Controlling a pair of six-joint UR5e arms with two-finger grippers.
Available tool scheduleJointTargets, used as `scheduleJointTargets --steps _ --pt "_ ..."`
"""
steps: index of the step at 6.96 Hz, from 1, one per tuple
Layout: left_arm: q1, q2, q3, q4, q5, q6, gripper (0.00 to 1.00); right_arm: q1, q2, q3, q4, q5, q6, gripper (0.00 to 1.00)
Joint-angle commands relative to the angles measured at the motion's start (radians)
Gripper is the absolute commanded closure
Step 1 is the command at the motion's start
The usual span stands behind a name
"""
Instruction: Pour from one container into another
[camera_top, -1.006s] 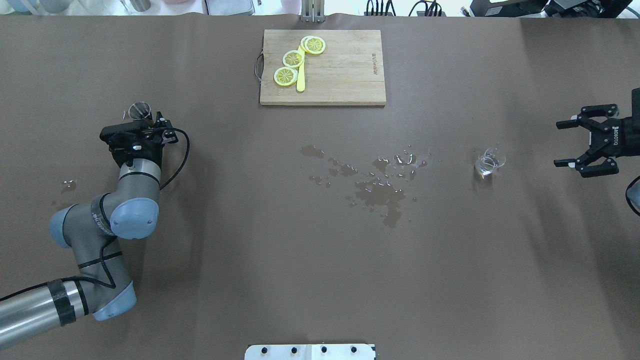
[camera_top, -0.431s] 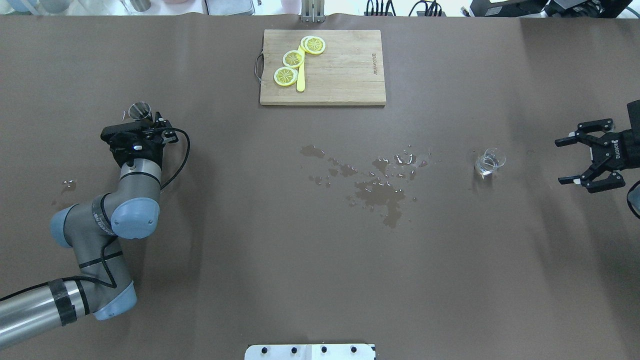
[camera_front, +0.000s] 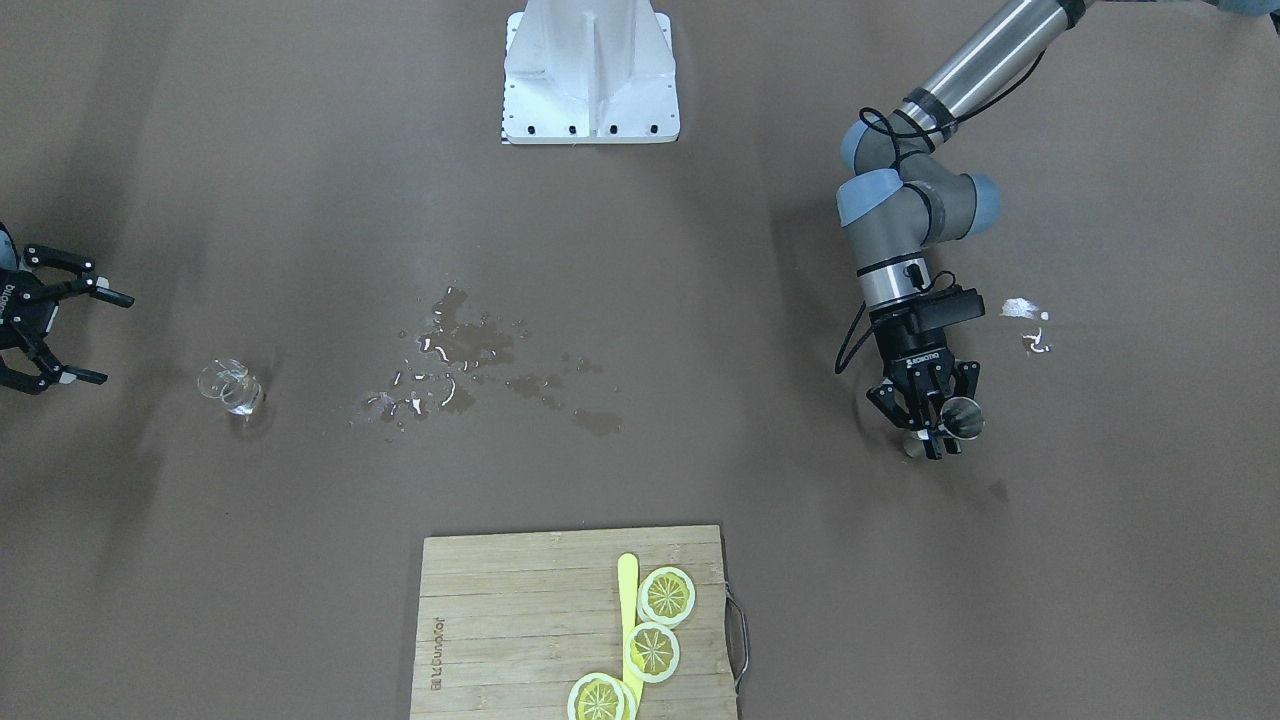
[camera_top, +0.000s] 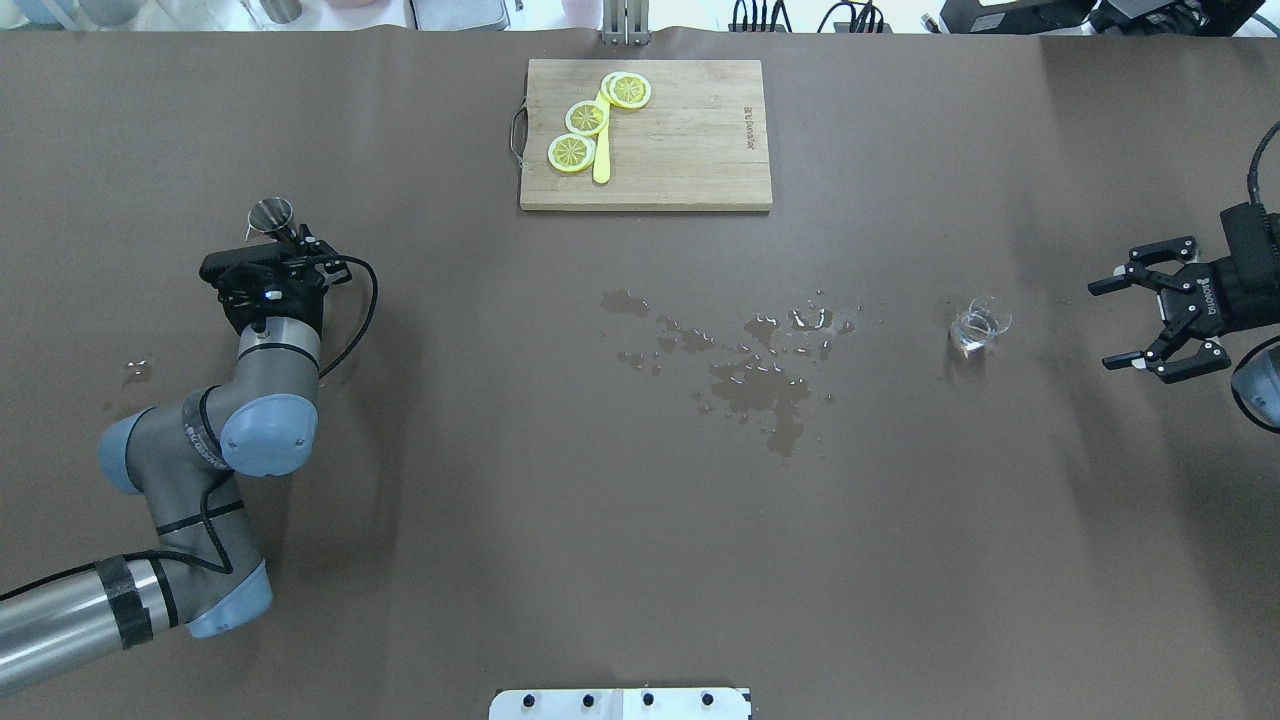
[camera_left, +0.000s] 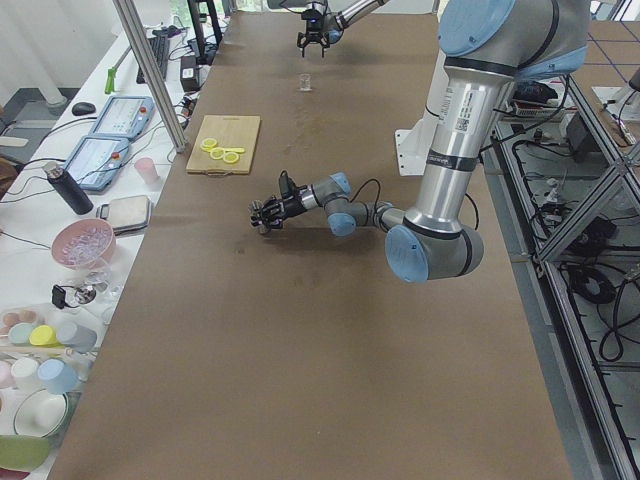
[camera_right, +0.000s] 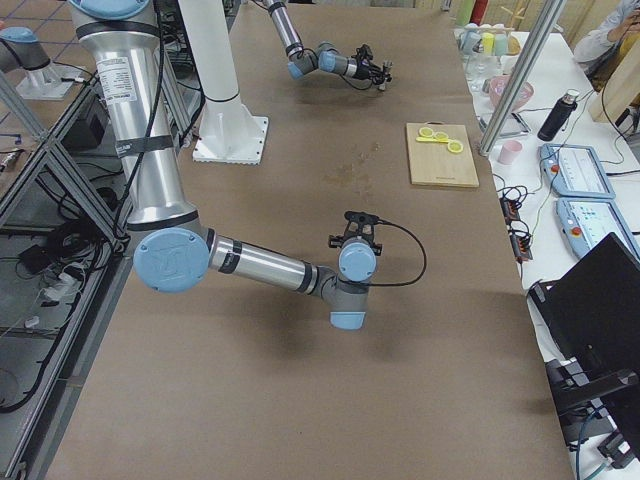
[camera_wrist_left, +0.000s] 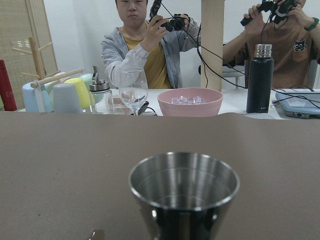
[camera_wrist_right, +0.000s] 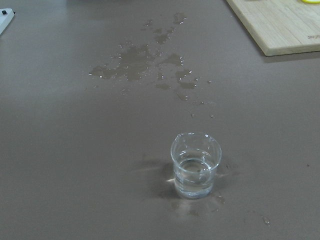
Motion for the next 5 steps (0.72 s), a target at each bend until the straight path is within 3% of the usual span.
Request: scheduleJointTargets --steps 1,4,5 --pt "-0.048 0.002 -0.056 -0.001 0.0 0.003 1.0 -0.014 0.059 -0.073 0.0 0.034 -0.042 0.01" --pt "-0.082 0.002 -0.074 -0.174 -0.023 0.261 1.0 -0.035 0.118 -0.209 0.116 0.069 -0.081 0.01" --pt "-0.088 0.0 -0.074 -0.298 -0.111 0.384 1.0 -0.051 0.122 -0.22 0.142 0.069 -0.084 0.01"
